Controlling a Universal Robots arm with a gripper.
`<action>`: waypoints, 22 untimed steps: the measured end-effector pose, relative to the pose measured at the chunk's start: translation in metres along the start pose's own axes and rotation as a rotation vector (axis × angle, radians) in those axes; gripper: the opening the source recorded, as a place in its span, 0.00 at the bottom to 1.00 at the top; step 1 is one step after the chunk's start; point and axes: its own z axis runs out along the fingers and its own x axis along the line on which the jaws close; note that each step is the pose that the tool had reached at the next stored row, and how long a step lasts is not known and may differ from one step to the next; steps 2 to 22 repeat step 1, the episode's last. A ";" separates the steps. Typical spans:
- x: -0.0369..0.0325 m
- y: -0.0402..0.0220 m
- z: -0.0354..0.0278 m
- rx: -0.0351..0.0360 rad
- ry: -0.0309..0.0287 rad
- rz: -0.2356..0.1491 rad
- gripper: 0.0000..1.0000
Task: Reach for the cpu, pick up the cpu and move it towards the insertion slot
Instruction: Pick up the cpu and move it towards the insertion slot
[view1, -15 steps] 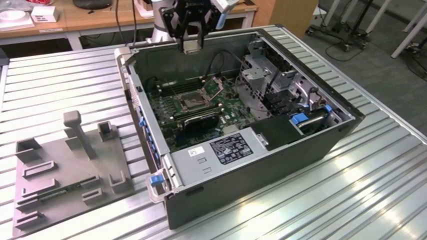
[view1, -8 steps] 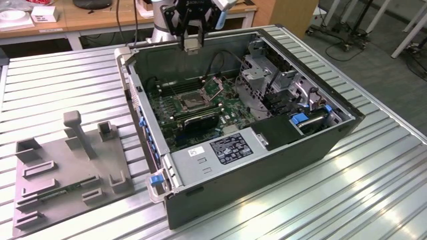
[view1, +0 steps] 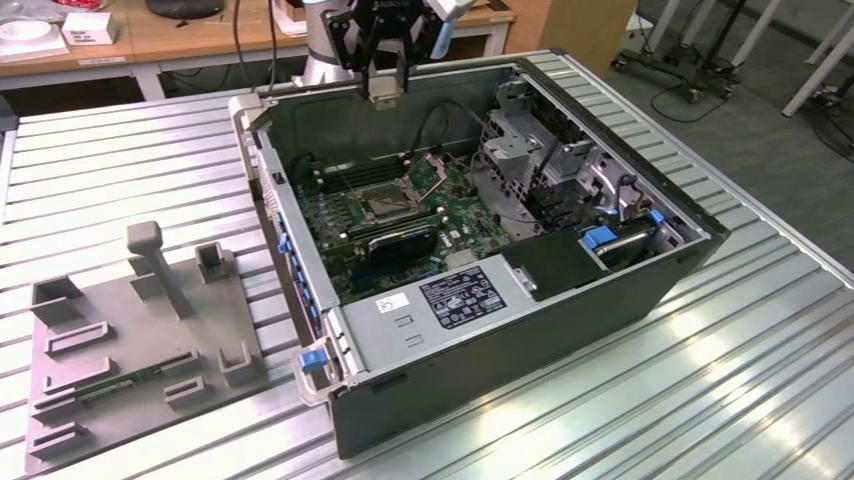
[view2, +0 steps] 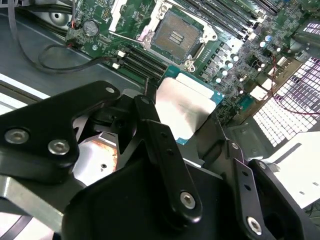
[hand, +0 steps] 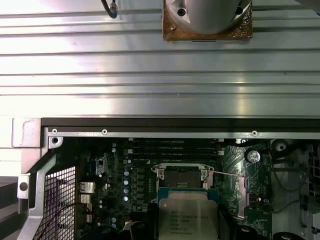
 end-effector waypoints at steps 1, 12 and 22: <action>0.0000 0.0000 0.0000 -0.0001 0.0000 0.000 0.55; 0.0000 0.0000 0.0000 -0.0001 0.0000 0.000 0.55; 0.0000 0.0000 0.0000 -0.0001 0.0000 0.000 0.55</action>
